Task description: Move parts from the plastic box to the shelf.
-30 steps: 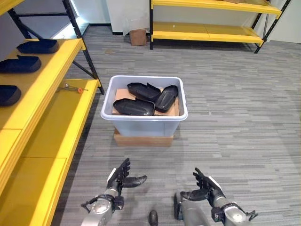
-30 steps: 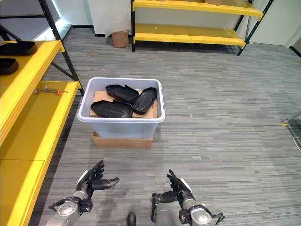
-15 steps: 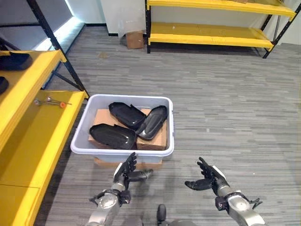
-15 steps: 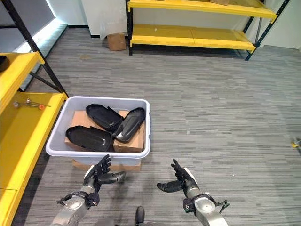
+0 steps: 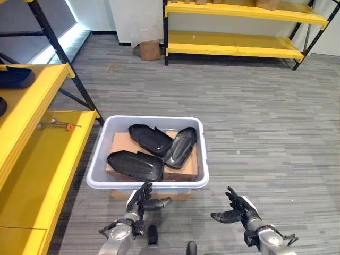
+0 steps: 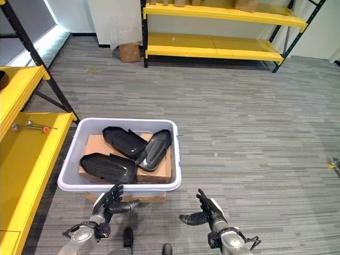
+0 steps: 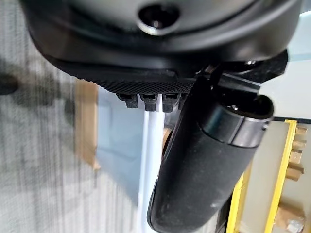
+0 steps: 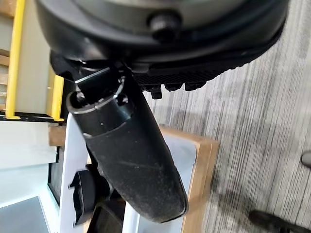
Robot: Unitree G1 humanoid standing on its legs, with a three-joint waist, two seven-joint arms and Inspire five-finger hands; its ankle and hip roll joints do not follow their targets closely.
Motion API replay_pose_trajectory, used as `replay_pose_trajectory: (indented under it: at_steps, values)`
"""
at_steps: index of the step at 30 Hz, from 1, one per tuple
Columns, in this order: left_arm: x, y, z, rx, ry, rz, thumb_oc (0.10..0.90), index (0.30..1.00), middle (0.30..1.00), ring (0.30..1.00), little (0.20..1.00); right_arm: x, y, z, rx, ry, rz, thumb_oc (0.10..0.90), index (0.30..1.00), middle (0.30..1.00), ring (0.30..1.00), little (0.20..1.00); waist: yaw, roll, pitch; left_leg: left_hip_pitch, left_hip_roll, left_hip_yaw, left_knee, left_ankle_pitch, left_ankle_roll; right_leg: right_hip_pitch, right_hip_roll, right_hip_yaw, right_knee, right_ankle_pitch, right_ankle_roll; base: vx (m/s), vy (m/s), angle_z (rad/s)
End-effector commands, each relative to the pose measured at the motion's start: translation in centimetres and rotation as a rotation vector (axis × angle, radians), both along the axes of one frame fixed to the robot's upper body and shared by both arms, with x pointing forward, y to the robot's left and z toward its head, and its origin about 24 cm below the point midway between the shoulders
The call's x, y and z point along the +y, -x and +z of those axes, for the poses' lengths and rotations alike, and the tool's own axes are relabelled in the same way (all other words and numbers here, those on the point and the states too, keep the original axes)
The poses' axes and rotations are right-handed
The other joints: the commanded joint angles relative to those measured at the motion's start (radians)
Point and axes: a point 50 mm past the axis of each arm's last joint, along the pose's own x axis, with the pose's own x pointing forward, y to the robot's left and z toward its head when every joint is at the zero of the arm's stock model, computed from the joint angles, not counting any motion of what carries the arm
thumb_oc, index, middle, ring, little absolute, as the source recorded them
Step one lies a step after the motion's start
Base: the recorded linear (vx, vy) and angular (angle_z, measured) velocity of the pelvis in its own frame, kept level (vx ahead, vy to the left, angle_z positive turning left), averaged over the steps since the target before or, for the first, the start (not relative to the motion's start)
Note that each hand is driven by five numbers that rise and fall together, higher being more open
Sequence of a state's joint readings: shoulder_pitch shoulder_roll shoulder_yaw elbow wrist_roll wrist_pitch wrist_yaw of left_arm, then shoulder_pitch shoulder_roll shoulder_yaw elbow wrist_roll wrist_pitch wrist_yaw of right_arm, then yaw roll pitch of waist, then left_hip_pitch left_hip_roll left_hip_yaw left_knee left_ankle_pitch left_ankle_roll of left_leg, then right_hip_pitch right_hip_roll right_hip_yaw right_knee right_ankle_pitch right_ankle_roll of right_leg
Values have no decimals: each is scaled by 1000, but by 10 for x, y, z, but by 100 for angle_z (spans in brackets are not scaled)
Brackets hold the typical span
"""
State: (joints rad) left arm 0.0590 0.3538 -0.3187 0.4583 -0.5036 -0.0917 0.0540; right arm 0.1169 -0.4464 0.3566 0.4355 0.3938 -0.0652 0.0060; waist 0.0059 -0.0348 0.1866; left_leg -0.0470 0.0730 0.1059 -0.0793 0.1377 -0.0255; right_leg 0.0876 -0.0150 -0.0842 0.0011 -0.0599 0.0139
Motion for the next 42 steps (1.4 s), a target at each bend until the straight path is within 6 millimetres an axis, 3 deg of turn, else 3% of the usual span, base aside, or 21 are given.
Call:
replay_pose_trajectory:
  at_steps: [1,8,11,12,14,15,16,18,20,32,42]
  values:
    - [6,-18,33,-192,-27,-37,900,1000,1000,1000,1000,5,-22,27,-174,-30,24,900,1000,1000,1000,1000,41,-34,-71,-56,28,-1,88,-56,-8,-18,-122,18,48,40,85,186,161,-1]
    - [13,-18,41,-222,-52,-50,900,1000,1000,1000,1000,10,-28,33,-204,-24,59,900,1000,1000,1000,1000,59,-54,-85,-38,-33,12,86,-118,38,-41,-182,24,45,127,142,122,158,-7]
    - [14,-19,46,-241,-62,-58,900,1000,1000,1000,1000,16,-31,37,-229,-24,83,900,1000,1000,1000,1000,60,-39,-74,-10,-58,6,66,-127,70,-120,-201,38,216,199,162,43,223,-1]
    - [15,-20,47,-245,-70,-63,900,1000,1000,1000,1000,19,-33,40,-245,-30,92,900,1000,1000,1000,1000,49,-28,-53,8,-63,1,57,-127,83,-168,-197,54,305,256,163,-12,176,-5]
    - [15,-21,49,-250,-78,-70,900,1000,1000,1000,1000,21,-34,43,-261,-34,102,900,1000,1000,1000,1000,42,-12,-35,26,-61,-8,50,-127,90,-206,-185,49,378,247,152,21,142,17]
    - [15,-20,49,-251,-78,-75,900,1000,1000,1000,1000,23,-34,45,-270,-35,105,900,1000,1000,1000,1000,38,-5,-33,48,-63,-2,36,-133,89,-230,-198,25,354,227,144,103,47,17]
    - [16,-20,49,-252,-78,-73,900,1000,1000,1000,1000,24,-34,46,-278,-42,107,900,1000,1000,1000,1000,34,-6,-35,62,-59,6,22,-135,76,-243,-205,10,243,202,139,126,-30,-7]
    - [18,-21,50,-257,-72,-58,900,1000,1000,1000,1000,24,-38,50,-296,-34,116,900,1000,1000,1000,1000,28,-9,-26,75,-51,-1,19,-138,63,-247,-208,10,136,211,146,88,-135,-17]
    - [17,-20,48,-258,-67,-44,900,1000,1000,1000,1000,25,-39,54,-310,-40,127,900,1000,1000,1000,1000,21,-28,-31,97,-40,-6,9,-137,45,-222,-198,25,44,215,156,46,-179,11]
    - [14,-16,46,-252,-36,-36,900,1000,1000,1000,1000,16,-37,62,-342,-70,86,900,1000,1000,1000,1000,20,-17,-90,82,15,-34,-8,-96,-8,-106,-143,-39,-42,165,119,11,-113,12]
    - [23,-18,69,-361,-17,5,900,1000,1000,1000,1000,13,-46,104,-524,-148,94,900,1000,1000,1000,1000,18,0,-103,88,42,-27,-8,-84,-29,-79,-116,-36,-75,155,103,-13,-54,-2]
